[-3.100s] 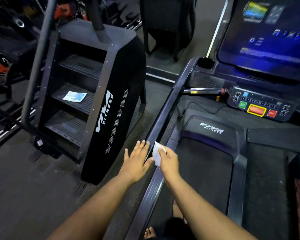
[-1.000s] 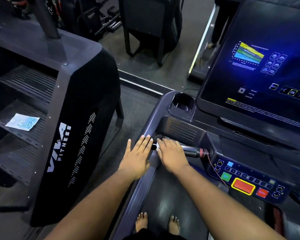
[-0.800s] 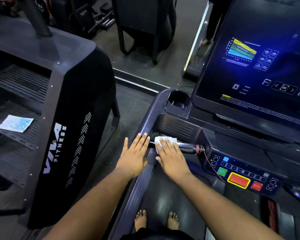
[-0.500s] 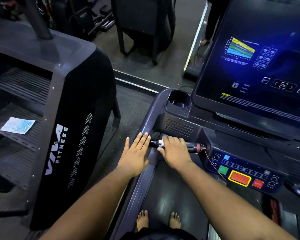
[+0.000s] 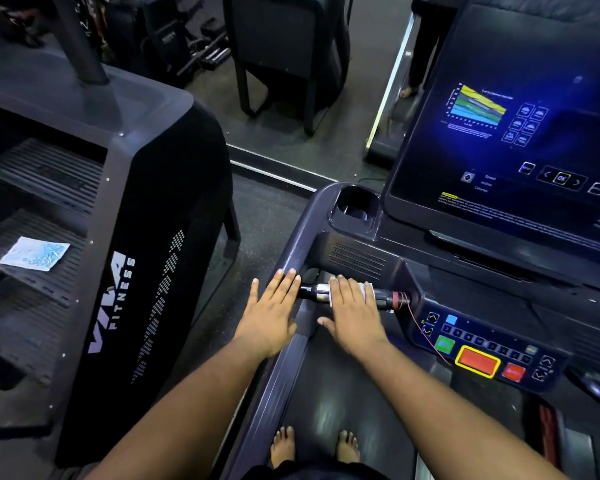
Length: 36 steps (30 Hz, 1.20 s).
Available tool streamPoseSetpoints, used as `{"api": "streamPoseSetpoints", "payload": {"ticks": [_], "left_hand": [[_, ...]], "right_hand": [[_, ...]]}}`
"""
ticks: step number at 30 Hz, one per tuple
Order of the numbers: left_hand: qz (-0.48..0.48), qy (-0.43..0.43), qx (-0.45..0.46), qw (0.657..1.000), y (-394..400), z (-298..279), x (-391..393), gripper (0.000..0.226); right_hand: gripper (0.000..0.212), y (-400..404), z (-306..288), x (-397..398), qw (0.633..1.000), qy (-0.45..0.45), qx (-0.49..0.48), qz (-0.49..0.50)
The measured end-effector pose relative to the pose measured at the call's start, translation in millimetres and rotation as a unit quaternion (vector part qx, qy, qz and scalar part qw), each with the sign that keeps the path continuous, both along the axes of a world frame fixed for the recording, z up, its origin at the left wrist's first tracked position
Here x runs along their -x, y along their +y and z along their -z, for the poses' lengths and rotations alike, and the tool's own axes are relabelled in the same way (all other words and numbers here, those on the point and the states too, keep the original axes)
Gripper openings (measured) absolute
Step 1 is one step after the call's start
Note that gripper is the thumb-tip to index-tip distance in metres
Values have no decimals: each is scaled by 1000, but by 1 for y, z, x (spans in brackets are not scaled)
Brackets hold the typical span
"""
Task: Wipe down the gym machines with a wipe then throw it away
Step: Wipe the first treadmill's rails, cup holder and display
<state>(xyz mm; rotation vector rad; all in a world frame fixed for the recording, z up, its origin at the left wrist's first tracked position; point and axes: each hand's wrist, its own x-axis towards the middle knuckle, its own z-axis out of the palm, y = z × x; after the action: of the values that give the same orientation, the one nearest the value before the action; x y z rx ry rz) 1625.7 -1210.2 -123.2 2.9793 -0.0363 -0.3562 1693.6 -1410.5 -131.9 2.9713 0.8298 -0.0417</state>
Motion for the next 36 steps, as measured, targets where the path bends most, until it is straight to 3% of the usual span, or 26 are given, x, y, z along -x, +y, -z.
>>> {"api": "streamPoseSetpoints", "payload": {"ticks": [3,6,9,15,22,25,30,36], "left_hand": [[-2,-3,10,1000,0,0,0,88],[-3,-4,10,1000,0,0,1,88],[-4,-3,7,1000,0,-1,0,87],[-3,-9,3,1000,0,1,0,88],[-5,-5,-4,1000,-1,0,0,89],[-5,-7,-4,1000,-2,-1,1,88],[-7,-14,2,1000,-2,0,1,87],[-10,-12,7,1000,-2,0,0,88]], "right_hand": [[96,-22,7,16,999,-35,-8,-28],[80,-28,-2,-2,999,-51,4,0],[68,-17,-15,-23,999,3,36,31],[107,-41,1,16,1000,-16,-9,-9],[84,-29,-9,-9,998,-23,27,57],[83,-5,-5,-14,999,-3,34,-18],[78,-14,14,0,989,-56,33,-132],[79,-21,12,-5,998,-45,47,-21]]}}
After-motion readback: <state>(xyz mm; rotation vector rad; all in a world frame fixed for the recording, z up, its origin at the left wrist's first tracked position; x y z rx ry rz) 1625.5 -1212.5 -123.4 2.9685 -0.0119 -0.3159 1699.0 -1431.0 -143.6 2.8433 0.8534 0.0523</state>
